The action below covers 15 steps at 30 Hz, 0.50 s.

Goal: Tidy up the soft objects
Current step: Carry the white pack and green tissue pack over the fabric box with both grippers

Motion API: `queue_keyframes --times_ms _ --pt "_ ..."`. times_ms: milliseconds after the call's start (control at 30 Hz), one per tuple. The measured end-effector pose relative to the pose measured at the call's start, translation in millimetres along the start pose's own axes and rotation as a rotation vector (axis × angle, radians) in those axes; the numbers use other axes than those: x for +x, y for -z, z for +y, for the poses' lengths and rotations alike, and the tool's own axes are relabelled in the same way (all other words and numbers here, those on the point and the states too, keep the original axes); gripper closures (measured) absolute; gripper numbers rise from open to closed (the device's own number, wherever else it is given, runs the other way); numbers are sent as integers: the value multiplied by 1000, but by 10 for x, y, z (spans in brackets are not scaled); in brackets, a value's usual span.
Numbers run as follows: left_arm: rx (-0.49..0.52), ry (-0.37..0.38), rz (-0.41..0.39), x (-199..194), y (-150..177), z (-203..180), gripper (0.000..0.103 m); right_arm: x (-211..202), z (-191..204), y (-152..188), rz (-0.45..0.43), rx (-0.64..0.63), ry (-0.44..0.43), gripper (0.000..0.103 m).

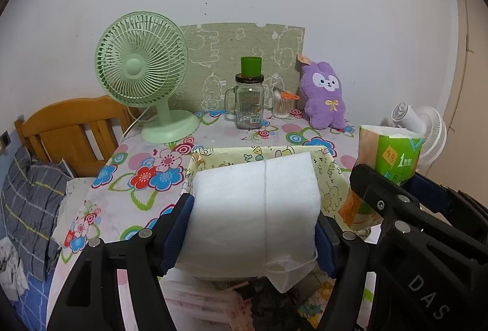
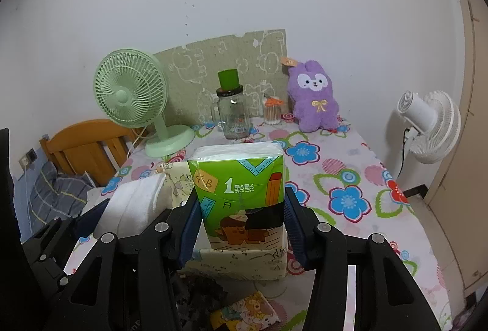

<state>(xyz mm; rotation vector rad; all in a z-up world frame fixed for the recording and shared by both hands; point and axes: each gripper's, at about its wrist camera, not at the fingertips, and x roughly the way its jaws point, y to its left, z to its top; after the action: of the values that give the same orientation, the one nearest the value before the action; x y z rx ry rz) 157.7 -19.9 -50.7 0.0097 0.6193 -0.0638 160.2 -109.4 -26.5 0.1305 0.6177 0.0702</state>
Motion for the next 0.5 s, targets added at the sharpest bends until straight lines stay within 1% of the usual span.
queue_keyframes --times_ms 500 --pt "-9 4 44 399 -112 33 31 410 -41 -102 22 -9 12 49"
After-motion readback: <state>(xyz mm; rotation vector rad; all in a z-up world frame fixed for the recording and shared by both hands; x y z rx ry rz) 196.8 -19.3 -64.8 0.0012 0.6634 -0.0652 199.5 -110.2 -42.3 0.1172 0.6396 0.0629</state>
